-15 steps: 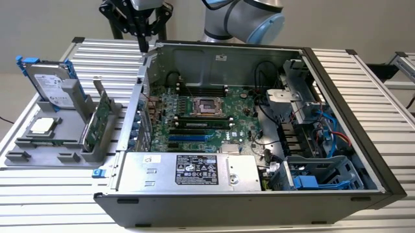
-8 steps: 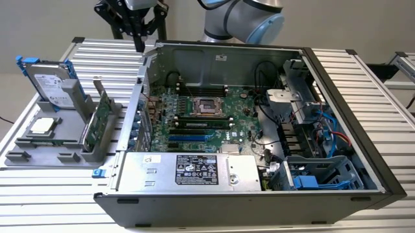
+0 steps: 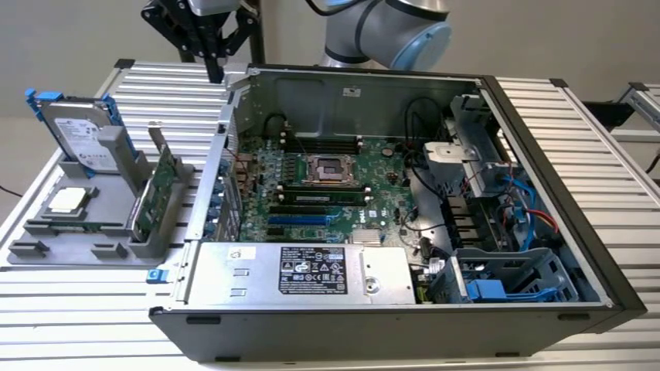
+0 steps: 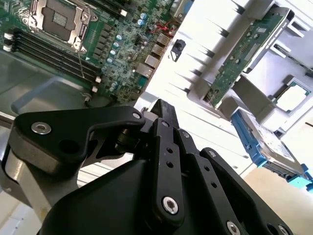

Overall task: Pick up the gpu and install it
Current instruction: 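Reach for the gpu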

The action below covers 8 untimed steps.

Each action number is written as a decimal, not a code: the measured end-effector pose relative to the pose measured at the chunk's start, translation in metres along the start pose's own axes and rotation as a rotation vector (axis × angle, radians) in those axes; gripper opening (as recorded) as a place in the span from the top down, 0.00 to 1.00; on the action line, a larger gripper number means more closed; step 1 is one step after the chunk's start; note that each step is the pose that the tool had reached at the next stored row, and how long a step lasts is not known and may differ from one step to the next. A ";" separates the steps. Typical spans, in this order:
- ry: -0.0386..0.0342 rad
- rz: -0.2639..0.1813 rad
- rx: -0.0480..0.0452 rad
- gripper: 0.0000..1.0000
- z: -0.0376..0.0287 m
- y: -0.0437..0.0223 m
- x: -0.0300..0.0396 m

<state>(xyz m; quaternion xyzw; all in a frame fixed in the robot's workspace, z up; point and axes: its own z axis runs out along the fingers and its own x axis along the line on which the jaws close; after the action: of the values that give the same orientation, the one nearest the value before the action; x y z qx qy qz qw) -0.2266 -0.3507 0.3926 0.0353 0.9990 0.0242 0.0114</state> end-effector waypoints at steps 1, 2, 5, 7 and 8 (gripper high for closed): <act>-0.0001 0.000 -0.0001 1.00 0.0000 -0.0002 0.0008; 0.0000 0.000 0.0000 1.00 0.0000 -0.0004 0.0016; 0.0000 0.000 -0.0001 1.00 -0.0001 -0.0008 0.0040; 0.0000 0.000 -0.0001 1.00 -0.0002 -0.0011 0.0057; 0.0000 0.000 -0.0002 1.00 -0.0002 -0.0012 0.0065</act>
<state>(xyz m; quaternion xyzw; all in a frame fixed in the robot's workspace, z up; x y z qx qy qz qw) -0.2331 -0.3514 0.3926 0.0354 0.9990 0.0243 0.0114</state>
